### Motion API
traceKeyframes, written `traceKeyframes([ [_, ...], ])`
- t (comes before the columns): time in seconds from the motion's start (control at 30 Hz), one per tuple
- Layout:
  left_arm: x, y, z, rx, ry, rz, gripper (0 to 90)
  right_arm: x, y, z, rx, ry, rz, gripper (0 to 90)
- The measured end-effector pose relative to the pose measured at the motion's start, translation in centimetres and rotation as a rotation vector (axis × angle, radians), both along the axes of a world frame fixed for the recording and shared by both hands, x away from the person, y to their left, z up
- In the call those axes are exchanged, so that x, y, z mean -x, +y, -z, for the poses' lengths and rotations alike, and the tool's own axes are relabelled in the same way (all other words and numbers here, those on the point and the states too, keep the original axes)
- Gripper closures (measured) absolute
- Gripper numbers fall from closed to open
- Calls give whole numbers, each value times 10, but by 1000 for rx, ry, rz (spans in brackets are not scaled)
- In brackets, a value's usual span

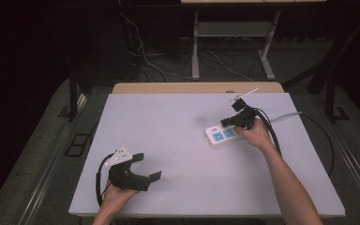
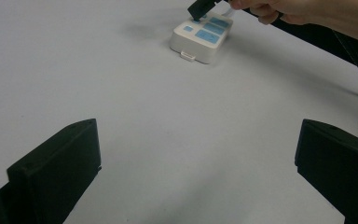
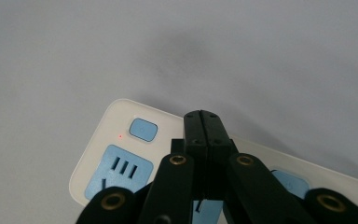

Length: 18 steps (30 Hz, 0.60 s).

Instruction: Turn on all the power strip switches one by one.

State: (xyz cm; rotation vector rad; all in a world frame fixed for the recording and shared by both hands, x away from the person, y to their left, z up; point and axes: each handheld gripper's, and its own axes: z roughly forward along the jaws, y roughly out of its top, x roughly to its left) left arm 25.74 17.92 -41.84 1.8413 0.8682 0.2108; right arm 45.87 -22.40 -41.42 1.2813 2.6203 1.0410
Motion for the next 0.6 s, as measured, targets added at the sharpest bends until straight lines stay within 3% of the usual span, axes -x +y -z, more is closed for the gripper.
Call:
traceKeyframes([
  [0.33,1,-1,0,-4,-3,3,0,4,8,0,49,-23,-33,900],
  [0.6,1,-1,0,-4,-5,2,0,0,3,3,10,-14,-37,900],
])
